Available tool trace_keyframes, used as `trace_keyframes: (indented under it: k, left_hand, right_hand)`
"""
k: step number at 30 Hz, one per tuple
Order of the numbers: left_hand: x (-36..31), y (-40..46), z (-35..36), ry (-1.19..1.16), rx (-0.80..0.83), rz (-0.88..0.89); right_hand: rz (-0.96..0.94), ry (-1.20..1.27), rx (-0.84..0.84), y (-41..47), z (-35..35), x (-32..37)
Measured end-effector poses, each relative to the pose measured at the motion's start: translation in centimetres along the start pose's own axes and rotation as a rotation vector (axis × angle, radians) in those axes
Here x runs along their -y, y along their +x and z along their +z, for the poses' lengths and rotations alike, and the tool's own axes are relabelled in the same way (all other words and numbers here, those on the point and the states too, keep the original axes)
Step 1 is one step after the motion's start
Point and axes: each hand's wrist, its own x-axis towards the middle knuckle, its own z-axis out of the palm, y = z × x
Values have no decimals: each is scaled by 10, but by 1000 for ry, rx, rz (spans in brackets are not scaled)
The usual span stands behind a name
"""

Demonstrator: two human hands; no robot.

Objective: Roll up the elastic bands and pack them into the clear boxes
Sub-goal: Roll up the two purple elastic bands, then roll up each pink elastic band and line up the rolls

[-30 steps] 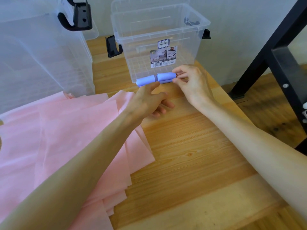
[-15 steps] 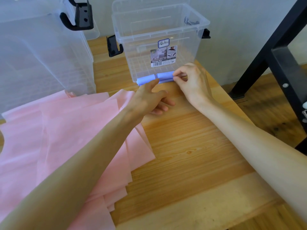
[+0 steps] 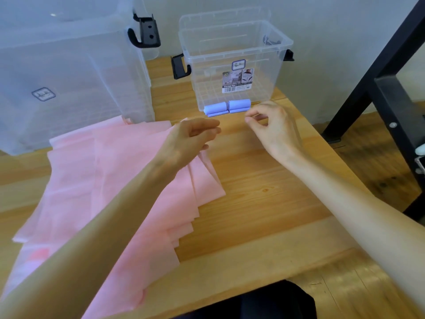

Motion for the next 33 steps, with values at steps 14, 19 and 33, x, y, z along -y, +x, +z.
trace_keyframes:
  k: [14, 19, 33]
  left_hand:
    - [28, -120, -87, -3, -244, -11]
    - [50, -168, -110, 201, -383, -10]
    - [76, -204, -103, 431, -349, 46]
  right_hand:
    - [-99, 98, 221, -79, 14, 89]
    - [-131, 147, 312, -106, 20, 112]
    - [-146, 127, 426, -143, 35, 113]
